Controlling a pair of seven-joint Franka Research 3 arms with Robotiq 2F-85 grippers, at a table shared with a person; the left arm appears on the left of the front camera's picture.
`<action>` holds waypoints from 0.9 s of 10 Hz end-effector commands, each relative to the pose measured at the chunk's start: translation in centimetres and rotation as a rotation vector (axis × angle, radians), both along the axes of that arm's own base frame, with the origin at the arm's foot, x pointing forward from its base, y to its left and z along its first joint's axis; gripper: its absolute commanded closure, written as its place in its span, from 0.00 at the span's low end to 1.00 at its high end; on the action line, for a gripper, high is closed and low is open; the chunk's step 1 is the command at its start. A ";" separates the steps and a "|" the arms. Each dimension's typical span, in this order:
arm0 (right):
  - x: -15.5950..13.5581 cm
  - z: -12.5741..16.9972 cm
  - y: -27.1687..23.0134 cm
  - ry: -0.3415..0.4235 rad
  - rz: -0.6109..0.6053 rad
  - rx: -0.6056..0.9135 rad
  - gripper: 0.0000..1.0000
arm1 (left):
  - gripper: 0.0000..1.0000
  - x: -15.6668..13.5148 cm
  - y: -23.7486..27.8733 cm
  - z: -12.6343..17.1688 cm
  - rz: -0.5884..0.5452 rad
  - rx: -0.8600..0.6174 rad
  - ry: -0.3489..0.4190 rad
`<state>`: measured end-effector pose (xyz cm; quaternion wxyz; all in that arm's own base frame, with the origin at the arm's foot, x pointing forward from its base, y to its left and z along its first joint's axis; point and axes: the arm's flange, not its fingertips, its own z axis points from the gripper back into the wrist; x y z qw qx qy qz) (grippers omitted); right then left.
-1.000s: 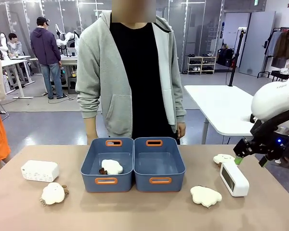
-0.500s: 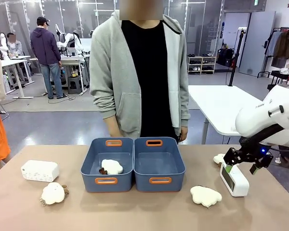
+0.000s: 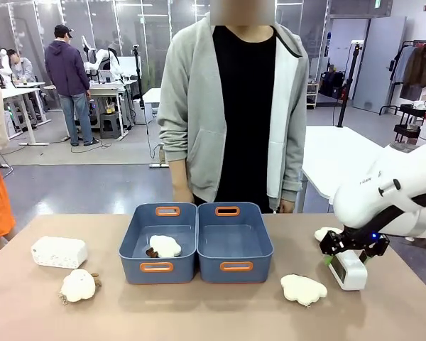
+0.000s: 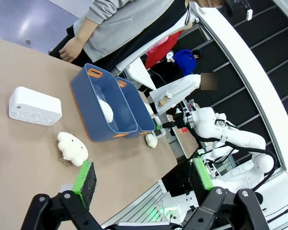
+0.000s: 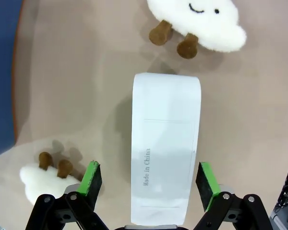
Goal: Sort the digital clocks into the basket.
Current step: Pick up the Digital clock from the table and place it into the empty Plastic storage basket.
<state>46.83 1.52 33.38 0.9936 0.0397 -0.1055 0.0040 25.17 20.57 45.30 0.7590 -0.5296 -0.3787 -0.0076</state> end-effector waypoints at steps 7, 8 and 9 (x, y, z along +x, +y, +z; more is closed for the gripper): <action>-0.1 -2.1 1.0 -0.031 -0.034 -0.055 1.00 | 0.00 0.2 0.2 0.2 -0.003 -0.016 -0.021; 0.1 -2.2 0.8 -0.042 -0.046 -0.053 1.00 | 0.00 0.2 0.2 0.2 -0.003 -0.016 -0.021; 0.2 -2.2 0.7 -0.053 -0.056 -0.044 0.86 | 0.00 0.2 0.2 0.2 -0.003 -0.016 -0.021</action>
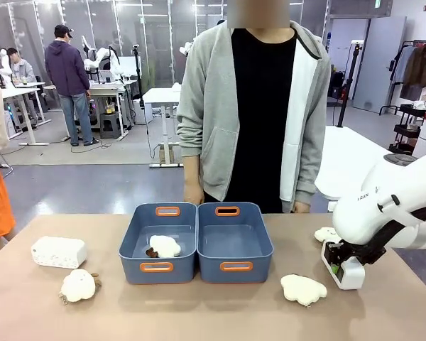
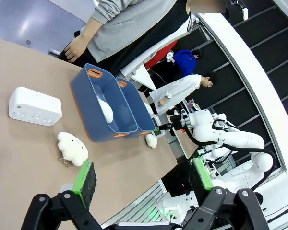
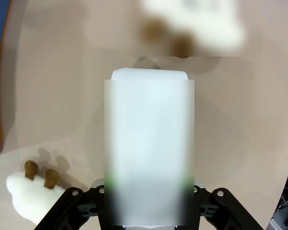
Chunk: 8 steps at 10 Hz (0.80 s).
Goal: Sort the digital clocks into the basket.
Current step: Pick up the Digital clock from the table and place it into the empty Plastic storage basket.
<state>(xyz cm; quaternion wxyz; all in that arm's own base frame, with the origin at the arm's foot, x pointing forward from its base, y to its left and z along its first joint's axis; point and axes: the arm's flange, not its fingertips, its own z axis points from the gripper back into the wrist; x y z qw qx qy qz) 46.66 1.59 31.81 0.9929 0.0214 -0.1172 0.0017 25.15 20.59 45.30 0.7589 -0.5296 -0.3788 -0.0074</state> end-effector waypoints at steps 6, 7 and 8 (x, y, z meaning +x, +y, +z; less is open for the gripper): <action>-4.4 9.3 -1.4 -0.154 0.071 0.155 1.00 | 0.00 0.2 0.1 0.2 -0.003 -0.016 -0.021; -5.1 11.1 -2.0 -0.181 0.094 0.200 1.00 | 0.00 0.2 0.1 0.2 -0.003 -0.016 -0.021; -5.7 12.6 -3.1 -0.195 0.091 0.267 1.00 | 0.00 0.2 0.1 0.2 -0.003 -0.016 -0.021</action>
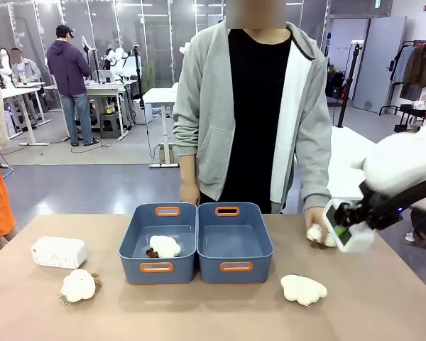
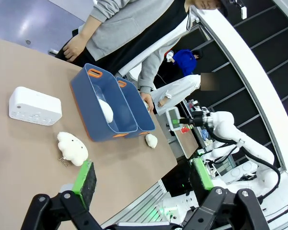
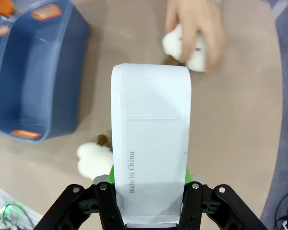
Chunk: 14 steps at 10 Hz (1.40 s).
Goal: Sort the digital clocks into the basket.
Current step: Pick up the Digital clock from the table and place it into the empty Plastic storage basket.
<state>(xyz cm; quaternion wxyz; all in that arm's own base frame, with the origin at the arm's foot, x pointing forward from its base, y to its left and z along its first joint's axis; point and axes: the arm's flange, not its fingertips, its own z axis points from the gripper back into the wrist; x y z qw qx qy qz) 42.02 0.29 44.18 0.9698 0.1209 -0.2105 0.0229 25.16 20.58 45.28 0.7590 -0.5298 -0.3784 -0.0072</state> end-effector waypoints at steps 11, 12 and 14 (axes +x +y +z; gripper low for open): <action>-8.3 8.0 -14.4 -0.170 0.100 0.539 1.00 | 0.00 0.2 0.1 0.2 -0.003 -0.016 -0.022; -7.6 8.2 -12.4 -0.157 0.120 0.519 1.00 | 0.00 0.2 0.1 0.2 -0.003 -0.016 -0.022; -5.7 7.7 -7.4 -0.130 0.135 0.422 1.00 | 0.00 0.2 0.1 0.2 -0.003 -0.016 -0.022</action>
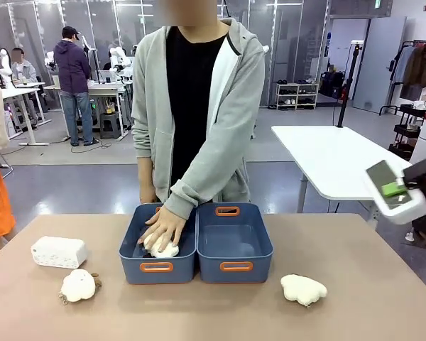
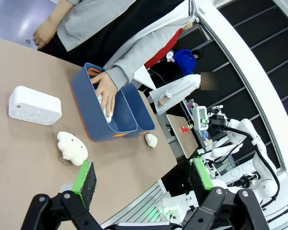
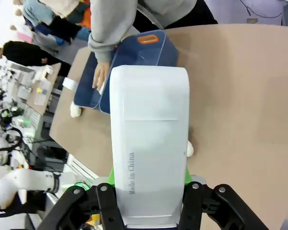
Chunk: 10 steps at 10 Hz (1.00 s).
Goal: Sort the digital clocks into the basket.
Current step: Pick up the Digital clock from the table and place it into the empty Plastic storage basket.
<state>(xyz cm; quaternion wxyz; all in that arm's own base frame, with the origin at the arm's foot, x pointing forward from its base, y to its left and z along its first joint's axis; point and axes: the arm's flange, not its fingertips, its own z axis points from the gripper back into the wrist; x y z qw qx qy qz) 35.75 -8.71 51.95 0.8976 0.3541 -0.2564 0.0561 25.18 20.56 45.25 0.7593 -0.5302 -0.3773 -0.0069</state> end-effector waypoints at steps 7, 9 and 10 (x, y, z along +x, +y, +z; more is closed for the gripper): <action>3.0 -1.1 13.5 -0.053 0.046 -0.150 1.00 | 0.00 0.2 0.2 0.2 -0.002 -0.015 -0.024; 4.0 -1.3 16.8 -0.058 0.043 -0.198 1.00 | 0.00 0.2 0.2 0.2 -0.002 -0.015 -0.024; 5.6 -1.6 19.4 -0.048 -0.009 -0.220 1.00 | 0.00 0.2 0.2 0.2 -0.002 -0.015 -0.024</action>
